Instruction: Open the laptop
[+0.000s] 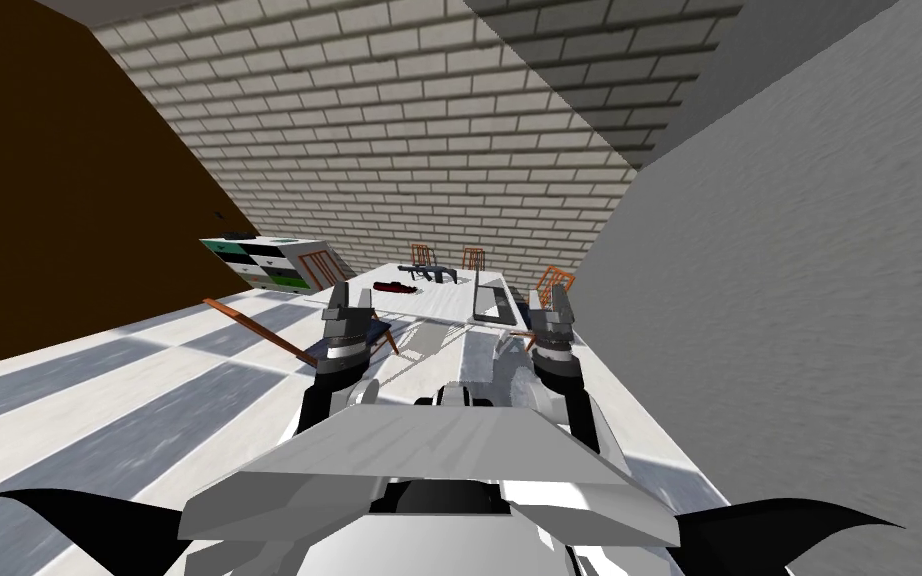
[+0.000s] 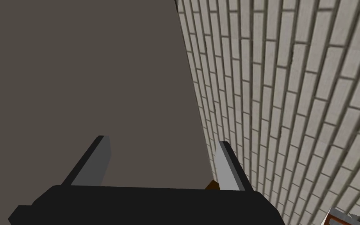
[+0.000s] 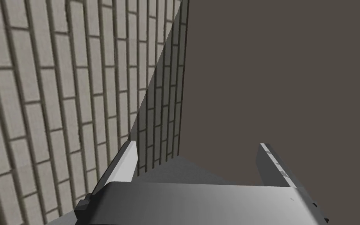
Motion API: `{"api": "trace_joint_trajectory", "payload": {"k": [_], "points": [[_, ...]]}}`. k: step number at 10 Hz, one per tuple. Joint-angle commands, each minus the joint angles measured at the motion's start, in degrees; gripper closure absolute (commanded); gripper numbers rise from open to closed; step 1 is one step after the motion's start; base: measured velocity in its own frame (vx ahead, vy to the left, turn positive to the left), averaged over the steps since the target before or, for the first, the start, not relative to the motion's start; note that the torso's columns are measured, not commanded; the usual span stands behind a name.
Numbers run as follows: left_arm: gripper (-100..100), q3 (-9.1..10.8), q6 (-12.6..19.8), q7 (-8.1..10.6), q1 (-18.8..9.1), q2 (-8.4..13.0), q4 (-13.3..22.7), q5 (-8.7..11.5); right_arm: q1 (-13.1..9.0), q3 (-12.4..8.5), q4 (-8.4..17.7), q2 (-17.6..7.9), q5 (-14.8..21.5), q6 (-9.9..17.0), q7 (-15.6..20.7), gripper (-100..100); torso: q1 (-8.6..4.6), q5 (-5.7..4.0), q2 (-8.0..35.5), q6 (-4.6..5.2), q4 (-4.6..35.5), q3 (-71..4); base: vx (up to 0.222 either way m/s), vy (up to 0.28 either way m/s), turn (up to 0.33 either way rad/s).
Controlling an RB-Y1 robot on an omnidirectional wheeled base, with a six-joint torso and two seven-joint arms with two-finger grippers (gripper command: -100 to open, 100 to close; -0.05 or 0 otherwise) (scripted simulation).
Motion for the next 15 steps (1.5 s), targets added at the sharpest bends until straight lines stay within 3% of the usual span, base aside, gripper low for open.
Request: {"api": "trace_joint_trajectory", "payload": {"k": [1, 8, 9, 15], "points": [[0, 0.0, 0.0, 0.0, 0.0, 0.0, 0.0, 0.0, 0.7, -1.1, 1.1, -3.4, 3.3, 1.4, 2.6, -100, 0.03, 0.0, 0.0, 0.0, 0.0, 0.0, 0.035, 0.099, -0.052], [0, 0.0, 0.0, 0.0, 0.0, 0.0, 0.0, 0.0, 1.9, -5.9, 4.4, -11.3, 14.9, 7.4, 11.5, -100, -0.04, -0.01, 0.1, 0.0, 0.0, 0.0, 0.048, 0.109, -0.068], [0, 0.0, 0.0, 0.0, 0.0, 0.0, 0.0, 0.0, 1.9, -5.9, 4.4, -11.3, 15.4, 7.4, 11.5, -100, -0.04, -0.01, 0.1, 0.0, 0.0, 0.1, 0.018, 0.082, -0.028], [0, 0.0, 0.0, 0.0, 0.0, 0.0, 0.0, 0.0, 2.7, -10.1, 7.9, -17.6, 26.1, 13.3, 20.0, -100, -0.06, -0.02, 0.1, 0.0, 0.0, 0.0, 0.043, 0.113, -0.057]]}}
